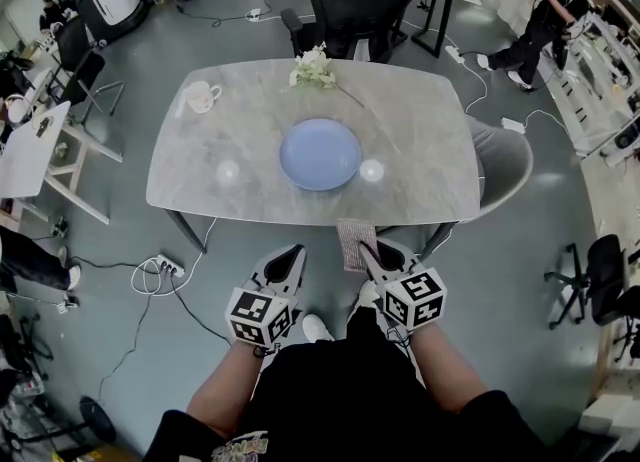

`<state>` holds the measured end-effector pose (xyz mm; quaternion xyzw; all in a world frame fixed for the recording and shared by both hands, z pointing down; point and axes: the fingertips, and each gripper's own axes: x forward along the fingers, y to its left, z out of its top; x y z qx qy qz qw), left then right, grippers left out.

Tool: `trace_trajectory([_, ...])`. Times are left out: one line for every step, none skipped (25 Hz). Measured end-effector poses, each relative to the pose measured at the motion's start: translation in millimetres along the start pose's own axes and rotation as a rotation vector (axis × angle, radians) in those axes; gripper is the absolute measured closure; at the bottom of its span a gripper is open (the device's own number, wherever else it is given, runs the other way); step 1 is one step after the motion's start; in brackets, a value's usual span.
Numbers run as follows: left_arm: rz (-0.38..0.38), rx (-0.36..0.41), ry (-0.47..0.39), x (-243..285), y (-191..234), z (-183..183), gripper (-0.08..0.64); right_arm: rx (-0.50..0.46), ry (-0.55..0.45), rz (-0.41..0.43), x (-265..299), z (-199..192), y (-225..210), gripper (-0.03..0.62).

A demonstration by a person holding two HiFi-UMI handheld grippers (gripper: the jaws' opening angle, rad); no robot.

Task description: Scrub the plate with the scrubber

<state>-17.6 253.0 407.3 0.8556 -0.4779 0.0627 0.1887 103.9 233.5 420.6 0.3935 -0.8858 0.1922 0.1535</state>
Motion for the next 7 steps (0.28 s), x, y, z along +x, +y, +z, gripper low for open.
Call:
trace_trajectory([-0.001, 0.000, 0.001, 0.3, -0.4, -0.2, 0.541, 0.001, 0.001, 0.000, -0.2, -0.5, -0.2, 0.522])
trace_trajectory([-0.001, 0.000, 0.002, 0.3, -0.7, -0.4, 0.541, 0.001, 0.002, 0.001, -0.4, -0.8, -0.1, 0.522])
trace_trajectory([-0.001, 0.000, 0.003, 0.2, -0.9, -0.6, 0.543, 0.000, 0.003, 0.002, -0.4, -1.1, 0.0, 0.522])
trace_trajectory([-0.001, 0.000, 0.004, 0.0, -1.0, -0.8, 0.541, 0.000, 0.004, 0.002, -0.3, -1.4, 0.2, 0.522])
trace_trajectory([-0.001, 0.000, 0.004, -0.2, -1.1, -1.1, 0.541, 0.000, 0.004, 0.003, -0.2, -1.8, 0.3, 0.522])
trace_trajectory([-0.001, -0.001, 0.005, -0.4, -1.2, -1.5, 0.541, 0.000, 0.005, 0.003, -0.2, -2.2, 0.4, 0.522])
trace_trajectory([-0.001, -0.001, 0.005, -0.5, -1.3, -1.9, 0.542, 0.000, 0.006, 0.003, -0.1, -2.6, 0.5, 0.522])
